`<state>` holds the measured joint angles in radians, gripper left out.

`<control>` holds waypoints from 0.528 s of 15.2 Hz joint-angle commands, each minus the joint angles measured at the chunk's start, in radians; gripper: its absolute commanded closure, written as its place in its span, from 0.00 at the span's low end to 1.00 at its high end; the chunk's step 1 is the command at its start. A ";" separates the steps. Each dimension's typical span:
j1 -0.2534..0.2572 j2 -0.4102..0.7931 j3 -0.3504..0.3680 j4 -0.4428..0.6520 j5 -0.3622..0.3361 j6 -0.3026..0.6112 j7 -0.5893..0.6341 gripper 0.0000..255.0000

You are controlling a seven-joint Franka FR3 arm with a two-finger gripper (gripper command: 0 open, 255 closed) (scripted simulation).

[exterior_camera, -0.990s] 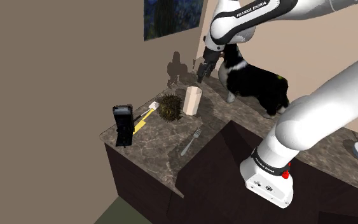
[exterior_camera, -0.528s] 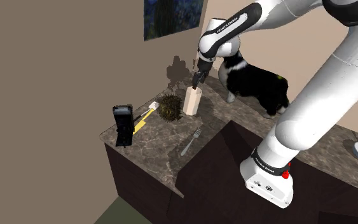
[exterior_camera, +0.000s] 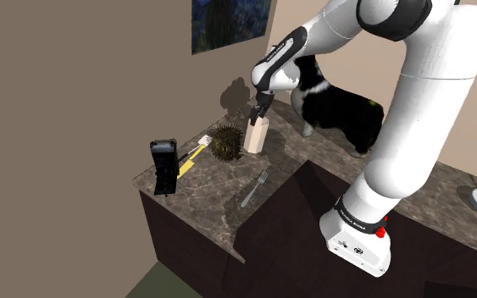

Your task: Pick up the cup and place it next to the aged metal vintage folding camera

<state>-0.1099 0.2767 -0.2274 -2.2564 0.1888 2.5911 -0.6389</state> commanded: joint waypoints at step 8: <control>-0.051 0.183 0.046 0.093 0.075 0.092 -0.078 0.00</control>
<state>-0.1586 0.4476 -0.1854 -2.1669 0.2589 2.6735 -0.7136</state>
